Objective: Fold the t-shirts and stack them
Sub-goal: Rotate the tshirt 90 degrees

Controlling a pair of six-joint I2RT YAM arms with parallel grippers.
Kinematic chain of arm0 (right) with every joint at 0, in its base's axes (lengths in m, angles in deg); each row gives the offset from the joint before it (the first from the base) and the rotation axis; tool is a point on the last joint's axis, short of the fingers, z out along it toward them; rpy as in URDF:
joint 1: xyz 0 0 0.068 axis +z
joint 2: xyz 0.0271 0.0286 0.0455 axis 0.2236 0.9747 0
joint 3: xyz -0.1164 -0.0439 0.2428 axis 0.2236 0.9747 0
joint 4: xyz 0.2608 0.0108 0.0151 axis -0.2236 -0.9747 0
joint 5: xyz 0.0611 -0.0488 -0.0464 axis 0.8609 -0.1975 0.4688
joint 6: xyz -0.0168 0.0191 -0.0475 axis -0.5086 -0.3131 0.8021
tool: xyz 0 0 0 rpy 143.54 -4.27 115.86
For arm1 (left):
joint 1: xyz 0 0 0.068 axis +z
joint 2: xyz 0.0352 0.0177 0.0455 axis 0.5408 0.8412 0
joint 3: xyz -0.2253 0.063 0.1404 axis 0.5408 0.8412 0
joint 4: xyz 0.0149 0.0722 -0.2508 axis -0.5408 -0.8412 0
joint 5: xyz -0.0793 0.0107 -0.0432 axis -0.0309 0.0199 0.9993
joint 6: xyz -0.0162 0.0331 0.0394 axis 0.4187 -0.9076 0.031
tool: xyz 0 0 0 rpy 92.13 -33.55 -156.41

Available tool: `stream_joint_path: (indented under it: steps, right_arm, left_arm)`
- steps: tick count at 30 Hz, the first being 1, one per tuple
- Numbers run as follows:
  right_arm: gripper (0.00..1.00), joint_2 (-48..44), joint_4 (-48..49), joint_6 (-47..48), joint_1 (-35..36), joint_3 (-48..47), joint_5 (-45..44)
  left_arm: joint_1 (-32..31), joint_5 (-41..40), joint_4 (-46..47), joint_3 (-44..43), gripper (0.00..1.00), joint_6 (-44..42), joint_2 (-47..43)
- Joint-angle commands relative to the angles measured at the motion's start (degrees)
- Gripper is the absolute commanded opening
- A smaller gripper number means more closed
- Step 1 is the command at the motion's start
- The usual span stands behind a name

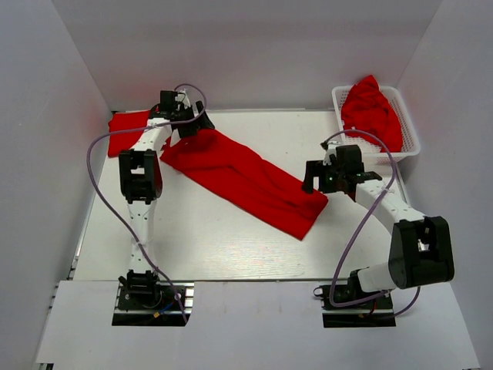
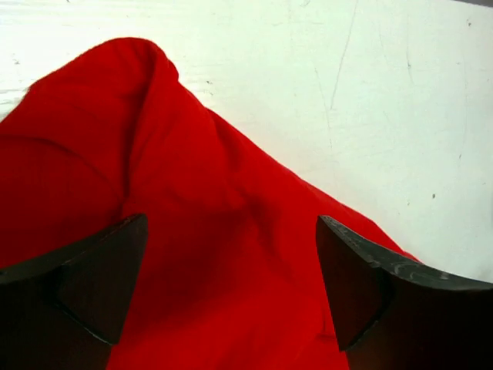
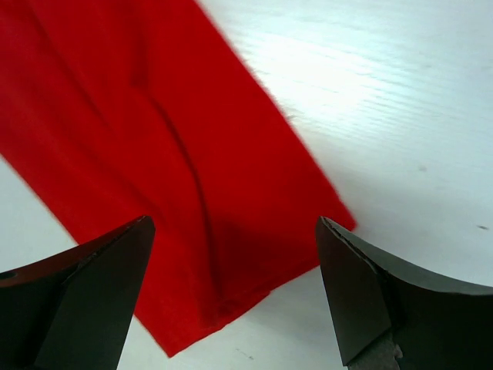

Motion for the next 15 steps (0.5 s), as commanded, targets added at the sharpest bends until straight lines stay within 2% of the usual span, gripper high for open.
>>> stream_joint_path:
  steps: [1,4,8,12,15]
  right_arm:
    - [0.9,0.0,2.2,3.1,1.6,1.0,8.4]
    - [0.9,0.7,3.9,4.8,3.7,2.8,13.7]
    - [0.9,4.5,5.1,4.7,6.2,1.8,13.7]
    - [0.9,8.7,5.6,4.3,7.7,-0.1,9.5]
    - [0.9,10.0,6.8,2.9,8.2,-0.6,6.0]
  left_arm:
    - [-0.9,-2.6,-3.7,2.5,1.0,-4.4,-10.8]
    - [-2.1,-6.5,-1.9,17.0,1.0,-6.3,-19.3]
    - [-2.8,-9.5,1.2,31.0,1.0,-5.7,-26.5]
    - [-4.1,-12.2,2.5,38.1,1.0,-3.5,-26.2]
    - [-4.7,-12.8,2.0,37.2,1.0,-2.6,-22.7]
